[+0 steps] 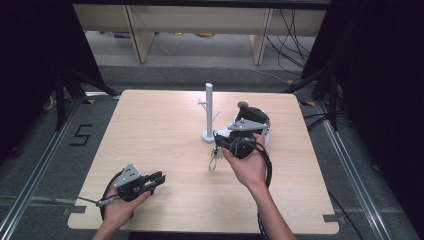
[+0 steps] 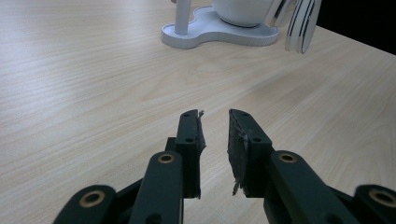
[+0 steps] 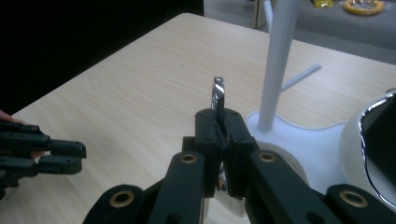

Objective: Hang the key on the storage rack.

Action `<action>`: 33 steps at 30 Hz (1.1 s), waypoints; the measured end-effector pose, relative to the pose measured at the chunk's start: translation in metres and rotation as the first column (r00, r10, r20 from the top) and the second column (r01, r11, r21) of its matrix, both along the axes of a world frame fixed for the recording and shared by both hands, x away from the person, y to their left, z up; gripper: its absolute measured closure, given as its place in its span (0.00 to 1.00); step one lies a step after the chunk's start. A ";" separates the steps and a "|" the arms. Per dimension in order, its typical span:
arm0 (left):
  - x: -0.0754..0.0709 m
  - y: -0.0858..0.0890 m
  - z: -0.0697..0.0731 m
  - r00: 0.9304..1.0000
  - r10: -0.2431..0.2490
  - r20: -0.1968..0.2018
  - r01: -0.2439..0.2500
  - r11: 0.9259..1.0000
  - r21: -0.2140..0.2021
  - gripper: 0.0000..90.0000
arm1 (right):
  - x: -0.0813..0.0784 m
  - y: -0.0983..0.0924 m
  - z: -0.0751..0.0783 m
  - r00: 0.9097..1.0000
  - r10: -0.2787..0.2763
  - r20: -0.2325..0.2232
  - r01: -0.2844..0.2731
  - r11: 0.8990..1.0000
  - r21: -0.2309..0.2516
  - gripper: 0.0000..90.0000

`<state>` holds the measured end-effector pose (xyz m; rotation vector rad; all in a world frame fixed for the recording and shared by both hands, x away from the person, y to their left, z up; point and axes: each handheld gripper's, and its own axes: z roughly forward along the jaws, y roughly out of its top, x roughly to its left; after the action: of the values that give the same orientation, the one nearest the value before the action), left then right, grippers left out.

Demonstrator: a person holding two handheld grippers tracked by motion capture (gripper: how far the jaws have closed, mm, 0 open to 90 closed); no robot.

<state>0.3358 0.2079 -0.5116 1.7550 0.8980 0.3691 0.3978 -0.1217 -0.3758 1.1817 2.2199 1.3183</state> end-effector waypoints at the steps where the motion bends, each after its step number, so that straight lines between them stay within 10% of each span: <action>1: 0.000 0.000 0.000 1.000 0.002 -0.002 -0.002 1.000 0.007 0.82 | 0.004 0.001 -0.001 0.999 0.007 0.039 -0.007 1.000 0.002 0.97; 33: 0.000 -0.003 -0.002 1.000 -0.011 0.003 0.011 1.000 -0.011 0.82 | 0.062 0.058 0.010 0.989 -0.114 0.096 0.102 0.987 0.121 0.97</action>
<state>0.3358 0.2050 -0.5136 1.7478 0.8870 0.3584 0.4600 -0.0638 -0.3656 1.2270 2.0025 1.4466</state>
